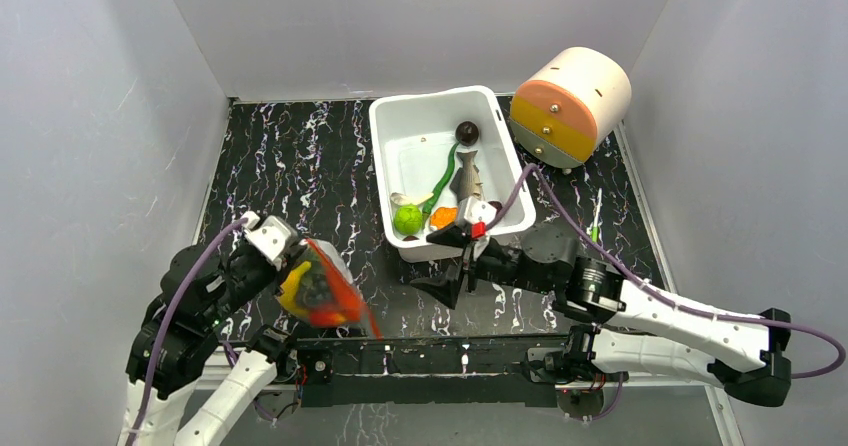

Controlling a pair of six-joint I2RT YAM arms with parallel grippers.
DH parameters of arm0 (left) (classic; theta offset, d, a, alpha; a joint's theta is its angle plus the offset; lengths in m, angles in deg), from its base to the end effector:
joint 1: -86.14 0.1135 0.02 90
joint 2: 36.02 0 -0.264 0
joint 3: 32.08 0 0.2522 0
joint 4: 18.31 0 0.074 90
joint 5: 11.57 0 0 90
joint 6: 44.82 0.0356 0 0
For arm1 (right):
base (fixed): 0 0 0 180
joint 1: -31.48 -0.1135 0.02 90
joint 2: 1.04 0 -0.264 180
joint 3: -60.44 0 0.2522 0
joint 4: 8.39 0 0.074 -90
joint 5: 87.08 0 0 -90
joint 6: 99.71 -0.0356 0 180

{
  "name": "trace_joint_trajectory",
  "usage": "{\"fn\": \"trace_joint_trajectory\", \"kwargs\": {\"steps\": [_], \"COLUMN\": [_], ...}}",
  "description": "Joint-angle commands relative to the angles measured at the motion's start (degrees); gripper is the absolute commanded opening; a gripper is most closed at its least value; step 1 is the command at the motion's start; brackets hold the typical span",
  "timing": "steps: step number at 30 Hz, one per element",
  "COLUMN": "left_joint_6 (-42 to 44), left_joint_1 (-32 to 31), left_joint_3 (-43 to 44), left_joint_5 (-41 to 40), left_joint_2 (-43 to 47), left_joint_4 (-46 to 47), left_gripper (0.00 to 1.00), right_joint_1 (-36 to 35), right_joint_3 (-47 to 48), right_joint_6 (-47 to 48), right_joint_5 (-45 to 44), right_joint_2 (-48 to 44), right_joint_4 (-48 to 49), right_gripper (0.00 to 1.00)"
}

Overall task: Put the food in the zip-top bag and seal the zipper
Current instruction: Place the zipper food storage bag at the center of the board.

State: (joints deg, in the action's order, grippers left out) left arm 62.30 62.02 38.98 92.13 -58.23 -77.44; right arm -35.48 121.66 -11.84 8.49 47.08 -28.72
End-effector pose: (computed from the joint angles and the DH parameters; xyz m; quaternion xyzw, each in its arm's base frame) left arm 0.0407 -0.0275 0.3838 0.3399 0.6864 -0.1302 0.6296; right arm 0.0743 0.1835 0.3534 -0.4288 0.6154 0.4045 0.5232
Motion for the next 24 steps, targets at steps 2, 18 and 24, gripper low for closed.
{"fn": "trace_joint_trajectory", "kwargs": {"steps": [2,18,24], "left_joint_6": [-6.59,-8.28,-3.6], "left_joint_1": [0.11,0.17,3.4], "left_joint_3": [-1.49,-9.35,-8.81], "left_joint_5": [-20.03,-41.99,-44.91], "left_joint_2": [-3.91,-21.59,-29.8], "left_joint_4": [8.35,28.14,38.48], "left_gripper": [0.0,0.0,0.0], "right_joint_1": [0.25,0.28,0.25], "right_joint_3": [2.07,1.23,1.31], "right_joint_6": [-1.59,-0.95,-9.06], "right_joint_5": [-1.88,-5.12,-19.26], "right_joint_2": [-4.38,-9.95,-11.45], "right_joint_4": [3.76,-1.07,-4.31], "right_gripper": [0.98,0.98,0.98]}}
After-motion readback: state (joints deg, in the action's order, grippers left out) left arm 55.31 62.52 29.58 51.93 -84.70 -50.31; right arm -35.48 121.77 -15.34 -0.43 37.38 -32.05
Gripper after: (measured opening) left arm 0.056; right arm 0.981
